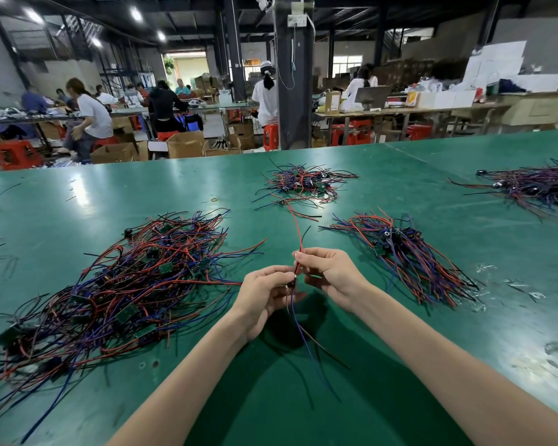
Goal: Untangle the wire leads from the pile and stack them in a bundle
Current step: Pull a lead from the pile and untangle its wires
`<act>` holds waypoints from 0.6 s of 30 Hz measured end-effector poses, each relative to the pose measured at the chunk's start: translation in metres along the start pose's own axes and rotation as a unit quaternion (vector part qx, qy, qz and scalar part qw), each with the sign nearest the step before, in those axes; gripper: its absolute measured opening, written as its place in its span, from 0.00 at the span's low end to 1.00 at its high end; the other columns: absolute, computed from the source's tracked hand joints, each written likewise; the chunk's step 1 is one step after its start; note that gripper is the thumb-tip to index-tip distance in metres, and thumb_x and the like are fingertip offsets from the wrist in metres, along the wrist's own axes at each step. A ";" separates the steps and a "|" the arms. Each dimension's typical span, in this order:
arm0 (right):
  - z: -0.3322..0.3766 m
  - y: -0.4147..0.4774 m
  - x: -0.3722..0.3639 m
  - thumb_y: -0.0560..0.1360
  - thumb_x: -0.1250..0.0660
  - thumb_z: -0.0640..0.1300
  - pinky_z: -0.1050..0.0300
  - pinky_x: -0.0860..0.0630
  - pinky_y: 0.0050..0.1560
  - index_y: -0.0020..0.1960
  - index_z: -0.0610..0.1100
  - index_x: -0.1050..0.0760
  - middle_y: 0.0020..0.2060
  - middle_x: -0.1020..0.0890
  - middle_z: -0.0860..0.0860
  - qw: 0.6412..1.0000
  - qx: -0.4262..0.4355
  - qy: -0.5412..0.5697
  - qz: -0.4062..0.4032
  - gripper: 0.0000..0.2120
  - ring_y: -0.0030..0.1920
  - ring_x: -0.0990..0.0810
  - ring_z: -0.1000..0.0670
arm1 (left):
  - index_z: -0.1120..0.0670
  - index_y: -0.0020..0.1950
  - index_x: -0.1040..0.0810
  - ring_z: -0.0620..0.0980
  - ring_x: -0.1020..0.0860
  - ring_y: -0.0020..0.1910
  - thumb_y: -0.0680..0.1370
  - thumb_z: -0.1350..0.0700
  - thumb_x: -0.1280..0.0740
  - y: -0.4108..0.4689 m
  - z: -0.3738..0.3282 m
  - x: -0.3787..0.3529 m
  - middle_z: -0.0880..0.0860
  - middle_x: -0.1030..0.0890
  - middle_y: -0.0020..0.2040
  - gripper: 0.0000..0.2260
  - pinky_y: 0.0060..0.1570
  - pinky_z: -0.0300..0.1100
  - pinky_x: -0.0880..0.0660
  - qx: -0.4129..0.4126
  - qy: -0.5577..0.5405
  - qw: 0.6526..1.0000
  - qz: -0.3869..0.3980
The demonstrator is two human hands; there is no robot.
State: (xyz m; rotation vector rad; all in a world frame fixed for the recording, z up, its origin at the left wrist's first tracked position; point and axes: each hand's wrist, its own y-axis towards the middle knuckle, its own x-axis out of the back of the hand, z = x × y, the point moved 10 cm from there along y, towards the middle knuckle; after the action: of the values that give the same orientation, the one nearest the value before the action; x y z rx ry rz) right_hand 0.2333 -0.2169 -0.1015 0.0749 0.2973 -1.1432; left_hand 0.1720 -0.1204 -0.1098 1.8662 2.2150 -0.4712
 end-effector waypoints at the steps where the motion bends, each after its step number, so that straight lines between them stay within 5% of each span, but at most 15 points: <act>1: 0.000 0.000 -0.001 0.72 0.30 0.36 0.67 0.29 0.32 0.40 0.42 0.22 0.28 0.19 0.53 1.000 0.002 -0.002 0.003 0.04 0.28 0.26 0.58 | 0.65 0.47 0.21 0.51 0.23 0.36 0.76 0.69 0.38 -0.001 0.001 0.000 0.59 0.20 0.40 0.06 0.34 0.41 0.20 0.005 -0.009 1.000 0.002; 11: 0.001 -0.003 -0.005 0.72 0.30 0.37 0.58 0.29 0.42 0.41 0.42 0.22 0.31 0.19 0.50 1.000 0.009 -0.004 0.019 0.02 0.32 0.26 0.52 | 0.65 0.48 0.22 0.50 0.19 0.34 0.76 0.67 0.36 -0.002 0.002 0.001 0.57 0.18 0.37 0.04 0.33 0.38 0.21 0.032 -0.020 0.999 0.013; 18: 0.000 -0.004 -0.004 0.70 0.28 0.37 0.61 0.30 0.39 0.41 0.42 0.21 0.29 0.19 0.52 0.999 0.010 -0.043 0.028 0.03 0.29 0.23 0.57 | 0.63 0.43 0.21 0.51 0.29 0.34 0.75 0.68 0.35 -0.002 0.005 0.001 0.57 0.20 0.32 0.04 0.28 0.35 0.26 0.044 0.014 0.999 0.005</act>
State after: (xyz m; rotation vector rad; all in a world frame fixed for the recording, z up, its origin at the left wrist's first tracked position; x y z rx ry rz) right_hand 0.2284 -0.2145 -0.0996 0.0511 0.2057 -1.0900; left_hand 0.1692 -0.1221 -0.1143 1.9374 2.2375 -0.5521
